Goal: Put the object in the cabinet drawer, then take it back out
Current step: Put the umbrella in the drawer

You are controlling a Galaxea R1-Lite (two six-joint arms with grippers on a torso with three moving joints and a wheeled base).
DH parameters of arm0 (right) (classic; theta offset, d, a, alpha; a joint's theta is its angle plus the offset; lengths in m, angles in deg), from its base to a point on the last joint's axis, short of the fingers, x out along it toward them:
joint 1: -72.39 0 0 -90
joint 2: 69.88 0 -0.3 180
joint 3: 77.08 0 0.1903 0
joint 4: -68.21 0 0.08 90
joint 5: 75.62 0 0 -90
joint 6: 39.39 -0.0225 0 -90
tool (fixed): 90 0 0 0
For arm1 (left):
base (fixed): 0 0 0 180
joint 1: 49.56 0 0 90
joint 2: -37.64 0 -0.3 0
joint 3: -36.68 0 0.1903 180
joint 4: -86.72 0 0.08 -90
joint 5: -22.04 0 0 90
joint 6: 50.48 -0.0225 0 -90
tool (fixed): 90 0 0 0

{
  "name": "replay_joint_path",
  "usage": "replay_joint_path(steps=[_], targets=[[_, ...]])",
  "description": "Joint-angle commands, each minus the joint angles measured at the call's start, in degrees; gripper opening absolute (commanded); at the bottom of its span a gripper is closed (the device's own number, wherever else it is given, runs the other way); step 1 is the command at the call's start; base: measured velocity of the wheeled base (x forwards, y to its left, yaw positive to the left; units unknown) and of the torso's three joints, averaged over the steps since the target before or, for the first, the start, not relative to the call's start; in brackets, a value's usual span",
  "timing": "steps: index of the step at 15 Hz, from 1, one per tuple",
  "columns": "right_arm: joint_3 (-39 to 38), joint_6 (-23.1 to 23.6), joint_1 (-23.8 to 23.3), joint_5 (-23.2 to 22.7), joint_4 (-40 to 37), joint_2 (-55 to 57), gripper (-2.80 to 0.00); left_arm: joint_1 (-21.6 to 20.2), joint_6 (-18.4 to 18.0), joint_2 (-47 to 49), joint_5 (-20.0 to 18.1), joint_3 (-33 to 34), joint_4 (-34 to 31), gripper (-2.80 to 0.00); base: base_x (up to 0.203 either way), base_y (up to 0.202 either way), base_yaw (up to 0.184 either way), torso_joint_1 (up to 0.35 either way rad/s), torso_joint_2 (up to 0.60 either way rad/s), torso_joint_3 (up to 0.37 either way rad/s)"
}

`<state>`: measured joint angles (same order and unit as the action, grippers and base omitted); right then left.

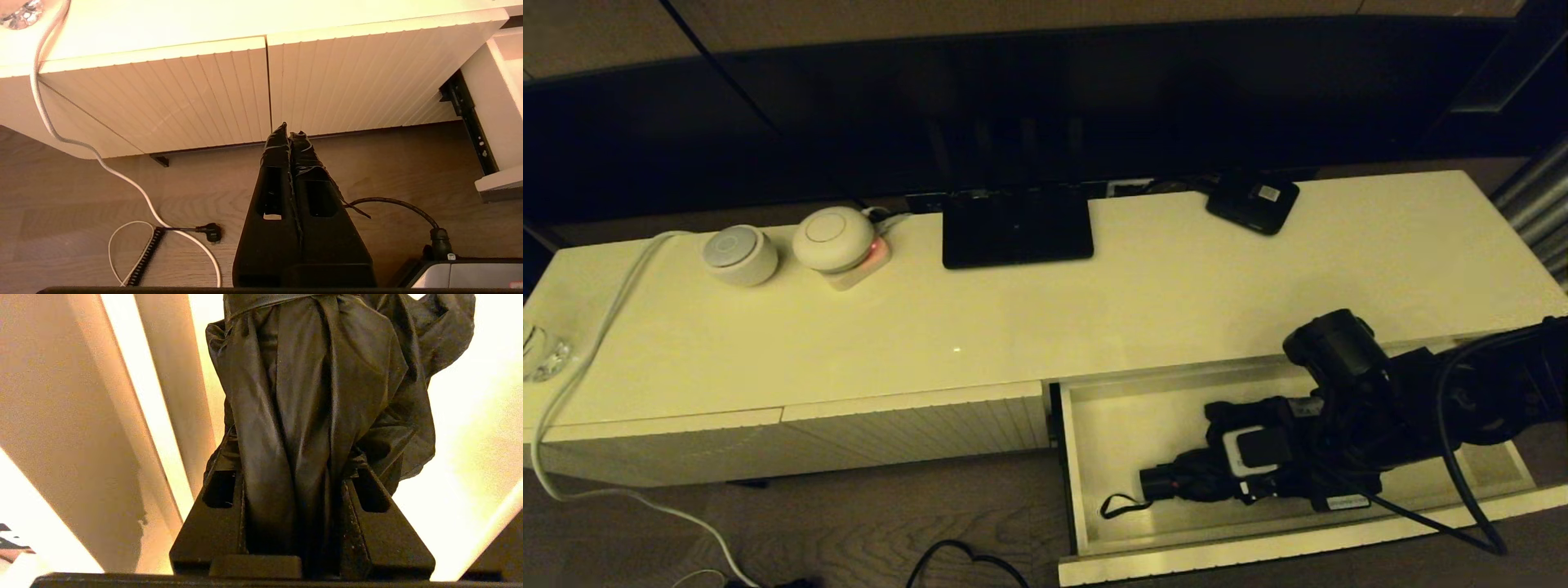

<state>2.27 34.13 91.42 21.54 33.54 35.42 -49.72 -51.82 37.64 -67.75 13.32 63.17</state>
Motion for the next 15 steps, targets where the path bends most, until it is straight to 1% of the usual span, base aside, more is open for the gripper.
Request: replay_joint_path(steps=[1, 2, 7, 10, 13, 15], targets=[[-1.0, 0.3, -0.5, 0.0, 0.7, -1.1, -2.80, 0.0, 0.0, 0.0, 0.0, 0.2, 0.0, -2.80, 0.000, 0.000, 0.000, 0.000, 0.00, 0.000], [-1.2, 0.3, -0.5, -0.1, 0.8, -1.0, 0.00, 0.0, 0.0, 0.0, 0.0, 0.2, 0.0, -2.80, 0.000, 0.000, 0.000, 0.000, 0.00, 0.000], [-2.3, -0.1, 0.0, 0.0, 5.0, -1.0, 0.00, 0.0, 0.0, 0.0, 0.0, 0.2, 0.0, -2.80, 0.000, 0.000, 0.000, 0.000, 0.00, 0.000], [-4.6, -0.2, 0.2, -0.2, 9.4, -4.2, 0.00, 0.0, 0.0, 0.0, 0.0, 0.2, 0.0, -2.80, 0.000, 0.000, 0.000, 0.000, 0.00, 0.000], [-5.6, -0.3, -0.2, -0.3, 9.3, -9.9, 0.00, 0.0, 0.0, 0.0, 0.0, 0.2, 0.0, -2.80, 0.000, 0.000, 0.000, 0.000, 0.00, 0.000], [-8.1, -0.1, -0.3, -0.4, 8.2, -14.4, 0.00, 0.0, 0.0, 0.0, 0.0, 0.2, 0.0, -2.80, 0.000, 0.000, 0.000, 0.000, 0.00, 0.000]])
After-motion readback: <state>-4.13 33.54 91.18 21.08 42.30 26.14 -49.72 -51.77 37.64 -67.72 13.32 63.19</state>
